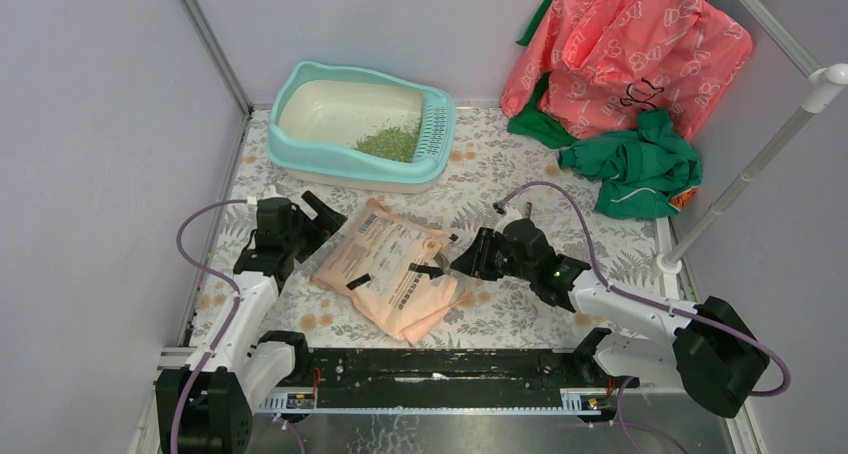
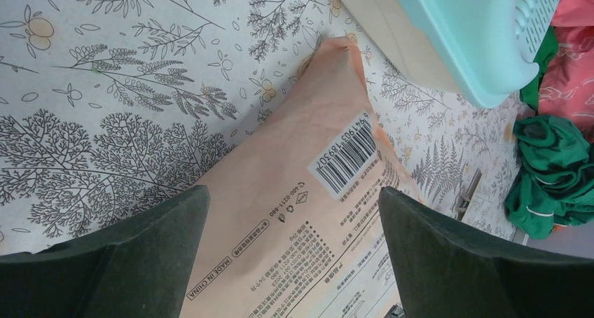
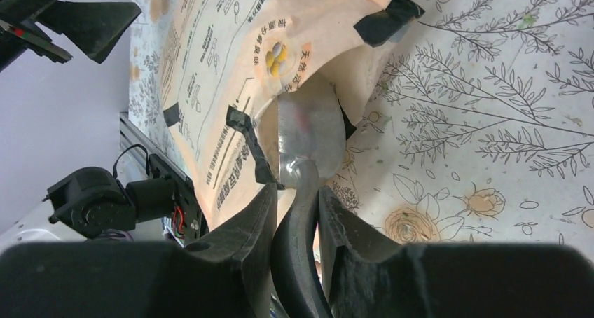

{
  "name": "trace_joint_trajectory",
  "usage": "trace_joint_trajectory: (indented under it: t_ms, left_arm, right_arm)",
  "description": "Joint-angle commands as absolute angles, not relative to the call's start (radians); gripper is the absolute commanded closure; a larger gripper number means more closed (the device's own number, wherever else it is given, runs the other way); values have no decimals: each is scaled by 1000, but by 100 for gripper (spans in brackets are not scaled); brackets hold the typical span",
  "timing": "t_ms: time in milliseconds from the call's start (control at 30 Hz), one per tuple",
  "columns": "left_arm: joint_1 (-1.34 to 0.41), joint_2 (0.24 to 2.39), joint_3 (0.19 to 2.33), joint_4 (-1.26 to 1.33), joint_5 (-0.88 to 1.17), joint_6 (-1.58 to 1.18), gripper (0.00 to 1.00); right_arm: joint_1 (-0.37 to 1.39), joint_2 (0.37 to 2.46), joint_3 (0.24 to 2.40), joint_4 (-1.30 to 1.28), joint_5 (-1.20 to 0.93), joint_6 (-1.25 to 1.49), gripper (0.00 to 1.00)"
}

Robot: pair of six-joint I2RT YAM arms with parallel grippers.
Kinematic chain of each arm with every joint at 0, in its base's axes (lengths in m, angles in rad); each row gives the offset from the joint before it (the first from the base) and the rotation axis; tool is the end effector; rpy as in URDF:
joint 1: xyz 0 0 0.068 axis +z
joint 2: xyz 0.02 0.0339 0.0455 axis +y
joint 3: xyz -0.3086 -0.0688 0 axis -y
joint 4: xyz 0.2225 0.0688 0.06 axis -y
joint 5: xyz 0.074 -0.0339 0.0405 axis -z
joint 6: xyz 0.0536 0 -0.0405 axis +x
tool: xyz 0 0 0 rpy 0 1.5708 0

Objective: Fill the litter box with clean litter
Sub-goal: 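Scoop the cat litter from the cat litter bag.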

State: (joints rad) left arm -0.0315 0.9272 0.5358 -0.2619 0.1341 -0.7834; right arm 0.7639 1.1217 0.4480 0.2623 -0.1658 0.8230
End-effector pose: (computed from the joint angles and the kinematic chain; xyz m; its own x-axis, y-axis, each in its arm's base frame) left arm 0.1640 -0.0123 0.2537 -0.5273 -0.6831 -0.5053 -0.3314 0.7129 -0.6180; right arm 0.1481 0.1542 0.2488 -0.7767 0.2574 -0.5749 -0.3265 0.6160 0.7169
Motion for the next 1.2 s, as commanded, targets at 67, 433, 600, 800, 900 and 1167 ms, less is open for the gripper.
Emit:
trace_joint_trajectory:
  t_ms: [67,433,600,800,900,1167]
  left_arm:
    - [-25,947,525,-221,126,-796,1]
    - [-25,953,519,-237,86,-796,1]
    - [-25,962,505,-239,54,-808,1]
    - [-26,999,485,-225,50,-822,1]
    - [-30,1014,478,-222,33,-822,2]
    - [-40,1066,490,-229,4,-825,21]
  right_arm:
    - [771,1233,660,33,-149,723,100]
    - [771,1486,836,29,-283,681,100]
    - [770,1548,861,72,-373,680,100]
    - [771,1598,844,180,-412,696,100]
    - [771,1617,833,228,-425,706,100]
    - [771,1635,817,280,-448,717,100]
